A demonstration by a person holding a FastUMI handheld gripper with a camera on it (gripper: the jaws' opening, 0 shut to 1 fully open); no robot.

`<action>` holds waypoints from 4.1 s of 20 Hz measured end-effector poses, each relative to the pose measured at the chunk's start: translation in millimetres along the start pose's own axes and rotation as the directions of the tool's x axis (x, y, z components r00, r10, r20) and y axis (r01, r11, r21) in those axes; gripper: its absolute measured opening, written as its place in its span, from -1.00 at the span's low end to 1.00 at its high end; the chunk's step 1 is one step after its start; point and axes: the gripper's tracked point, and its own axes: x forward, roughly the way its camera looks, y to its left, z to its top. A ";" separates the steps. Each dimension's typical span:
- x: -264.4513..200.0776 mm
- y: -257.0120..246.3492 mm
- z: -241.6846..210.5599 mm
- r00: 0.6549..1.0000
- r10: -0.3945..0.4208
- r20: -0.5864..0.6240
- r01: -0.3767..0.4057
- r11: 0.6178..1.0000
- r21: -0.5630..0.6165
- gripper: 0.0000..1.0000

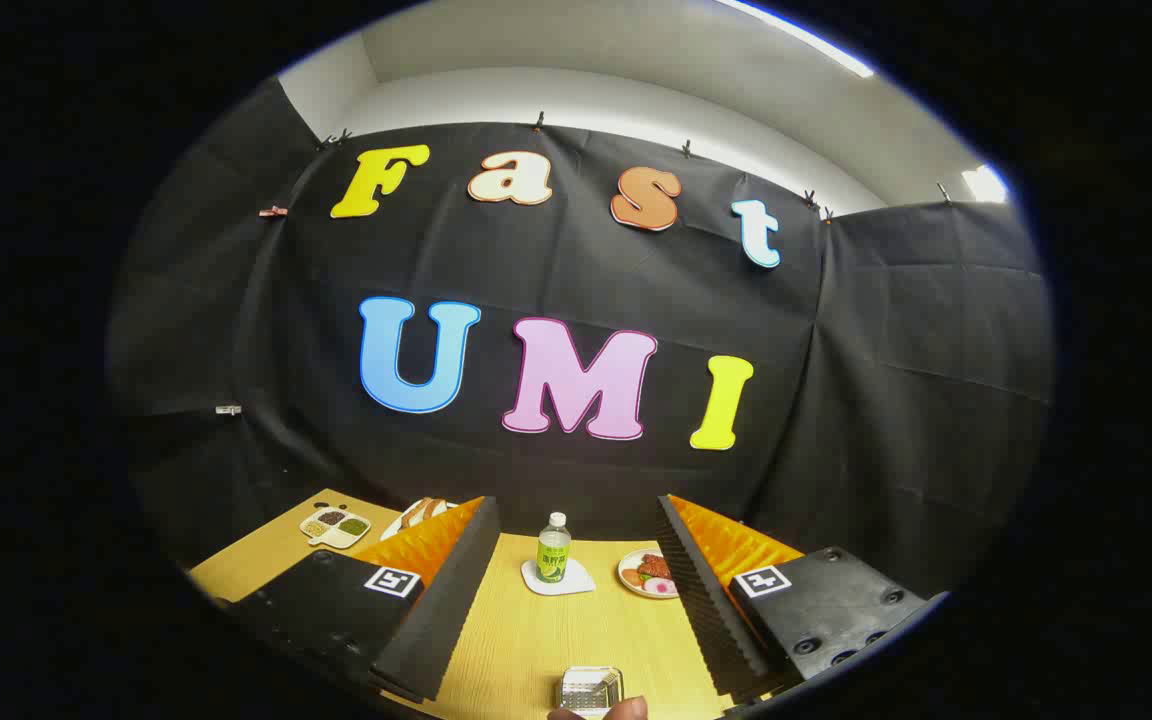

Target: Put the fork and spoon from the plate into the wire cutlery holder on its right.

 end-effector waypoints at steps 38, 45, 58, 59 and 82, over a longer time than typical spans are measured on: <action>-95.9 241.3 -280.6 0.293 0.511 -0.808 -0.522 0.794 0.312 0.82; -114.4 272.1 -360.2 0.155 0.392 -0.907 -0.494 0.826 0.272 0.42; -110.0 273.4 -422.0 0.092 0.249 -0.964 -0.438 0.880 0.186 -0.38; -107.5 271.5 -418.4 0.088 0.251 -0.964 -0.417 0.888 0.194 -0.49; -63.0 95.3 -285.4 0.196 0.381 -0.903 -0.430 0.861 0.270 -0.75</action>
